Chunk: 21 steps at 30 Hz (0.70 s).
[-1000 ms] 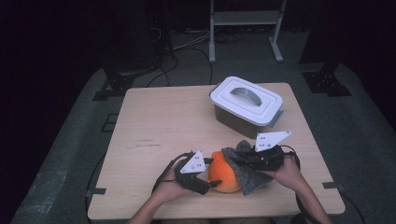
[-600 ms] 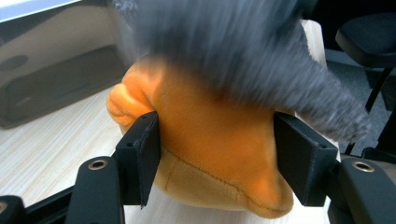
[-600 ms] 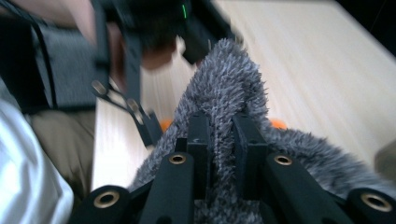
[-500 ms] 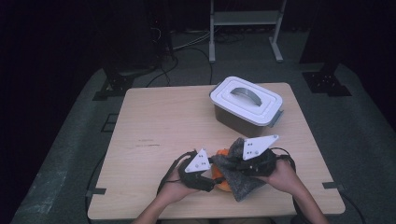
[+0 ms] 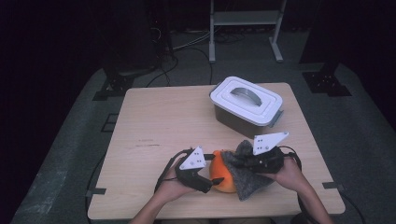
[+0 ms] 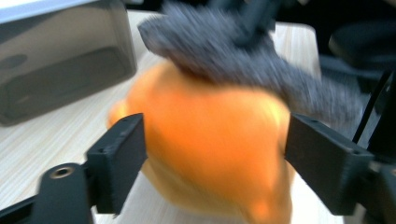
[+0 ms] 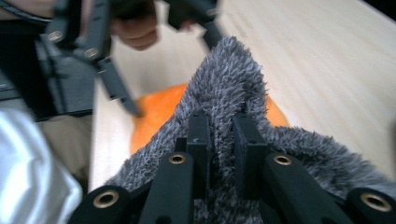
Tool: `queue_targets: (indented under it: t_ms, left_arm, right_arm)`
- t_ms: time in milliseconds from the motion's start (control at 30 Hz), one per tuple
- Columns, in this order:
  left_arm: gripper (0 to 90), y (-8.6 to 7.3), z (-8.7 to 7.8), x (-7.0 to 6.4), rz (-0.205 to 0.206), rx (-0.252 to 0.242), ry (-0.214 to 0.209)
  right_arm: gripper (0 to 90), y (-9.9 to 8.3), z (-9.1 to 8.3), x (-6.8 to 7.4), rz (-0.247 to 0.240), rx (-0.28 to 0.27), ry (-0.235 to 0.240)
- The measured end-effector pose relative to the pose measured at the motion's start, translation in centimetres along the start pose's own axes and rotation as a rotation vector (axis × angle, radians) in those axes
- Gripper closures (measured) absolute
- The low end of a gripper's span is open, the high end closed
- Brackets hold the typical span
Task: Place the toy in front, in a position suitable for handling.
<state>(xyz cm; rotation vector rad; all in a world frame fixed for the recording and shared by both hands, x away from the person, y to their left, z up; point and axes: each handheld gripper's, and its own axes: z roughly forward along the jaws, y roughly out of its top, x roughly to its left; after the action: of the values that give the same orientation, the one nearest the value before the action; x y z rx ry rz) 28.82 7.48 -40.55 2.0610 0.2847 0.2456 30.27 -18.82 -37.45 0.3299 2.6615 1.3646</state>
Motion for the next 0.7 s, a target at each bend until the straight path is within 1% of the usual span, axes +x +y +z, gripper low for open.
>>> queue_targets:
  t_ms: [33, 67, 133, 167, 200, 233, 267, 300, 333, 400, 533, 633, 667, 700]
  left_arm:
    - [19.2, 0.0, 0.1, 0.0, 0.004, 0.007, 0.004]
    - [21.4, -0.1, 0.1, 0.0, 0.008, 0.019, -0.001]
    - [26.9, -0.4, 0.2, -0.1, 0.019, 0.019, -0.007]
    - [29.1, -0.4, 0.2, -0.2, 0.033, 0.016, -0.021]
    - [30.8, -0.4, 0.1, -0.4, 0.058, 0.021, -0.029]
    - [31.3, -0.3, 0.1, -0.7, 0.083, 0.023, -0.032]
    - [31.3, -0.3, 0.1, -0.8, 0.099, 0.027, -0.031]
    - [31.2, -0.3, 0.1, -1.0, 0.102, 0.037, -0.026]
    - [30.9, -0.4, 0.1, -0.9, 0.102, 0.045, -0.021]
    - [30.8, -0.6, 0.0, -0.6, 0.082, 0.046, -0.023]
    - [30.0, -1.1, -0.3, -0.1, 0.060, 0.062, -0.020]
    - [25.9, -0.8, -0.4, 0.0, 0.053, 0.042, -0.015]
    - [23.9, -0.6, -0.5, -0.1, 0.056, 0.016, -0.012]
    - [23.6, -0.4, -0.6, -0.2, 0.057, -0.003, -0.019]
  right_arm:
    - [77.9, 0.1, 0.2, 0.1, -0.012, 0.003, 0.018]
    - [77.9, 0.3, 0.4, 0.3, -0.017, 0.007, 0.027]
    - [77.9, 0.6, 0.5, 0.5, -0.031, 0.011, 0.027]
    - [77.8, 0.8, 0.6, 0.6, -0.041, 0.013, 0.012]
    - [77.8, 1.0, 0.6, 0.8, -0.043, 0.005, -0.004]
    - [77.8, 1.2, 0.5, 0.9, -0.044, -0.006, -0.012]
    - [77.8, 1.4, 0.5, 0.9, -0.046, -0.016, -0.023]
    - [77.8, 1.4, 0.5, 0.9, -0.043, -0.021, -0.030]
    - [77.8, 1.4, 0.6, 0.9, -0.046, -0.017, -0.027]
    - [77.8, 1.1, 0.8, 0.7, -0.039, -0.006, -0.022]
    - [77.8, -0.1, 0.3, -0.1, -0.006, 0.014, -0.023]
    - [77.7, -0.8, 0.3, -0.5, 0.035, -0.004, -0.009]
    - [77.7, -0.7, 0.5, -0.4, 0.038, -0.009, -0.011]
    - [77.6, -0.6, 0.7, -0.3, 0.036, -0.015, -0.008]
